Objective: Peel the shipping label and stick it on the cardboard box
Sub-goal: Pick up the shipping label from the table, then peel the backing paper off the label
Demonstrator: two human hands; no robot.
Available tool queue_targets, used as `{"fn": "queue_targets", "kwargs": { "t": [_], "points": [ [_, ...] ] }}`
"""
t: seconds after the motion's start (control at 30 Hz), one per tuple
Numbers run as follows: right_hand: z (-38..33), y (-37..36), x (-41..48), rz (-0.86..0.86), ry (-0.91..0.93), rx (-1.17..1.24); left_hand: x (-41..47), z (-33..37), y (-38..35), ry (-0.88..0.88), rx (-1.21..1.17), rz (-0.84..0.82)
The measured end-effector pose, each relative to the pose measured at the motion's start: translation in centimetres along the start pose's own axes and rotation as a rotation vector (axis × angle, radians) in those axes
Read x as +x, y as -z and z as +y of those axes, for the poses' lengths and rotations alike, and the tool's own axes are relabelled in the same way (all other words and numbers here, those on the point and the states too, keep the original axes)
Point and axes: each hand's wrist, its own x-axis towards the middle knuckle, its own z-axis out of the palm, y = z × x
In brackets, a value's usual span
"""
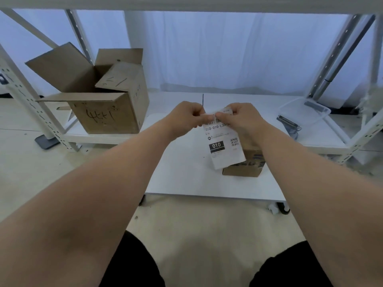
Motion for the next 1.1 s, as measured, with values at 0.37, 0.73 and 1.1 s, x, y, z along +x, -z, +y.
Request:
{"fn": "queue_targets", "kwargs": {
  "t": [0.37, 0.73, 1.1],
  "points": [
    [-0.3, -0.6, -1.5, 0.128, -0.019, 0.096, -1.5, 0.9, 0.3, -0.013, -0.081, 0.074],
    [-1.3, -3.6, -0.6, 0.221, 0.064, -0.004, -1.3, 0.4, 0.9, 0.004, -0.093, 0.029],
    [-1.1, -1.6, -0.4, 0.307, 0.030, -0.010, -0.9, 0.2, 1.3, 0.033, -0.111, -0.008]
  ]
}}
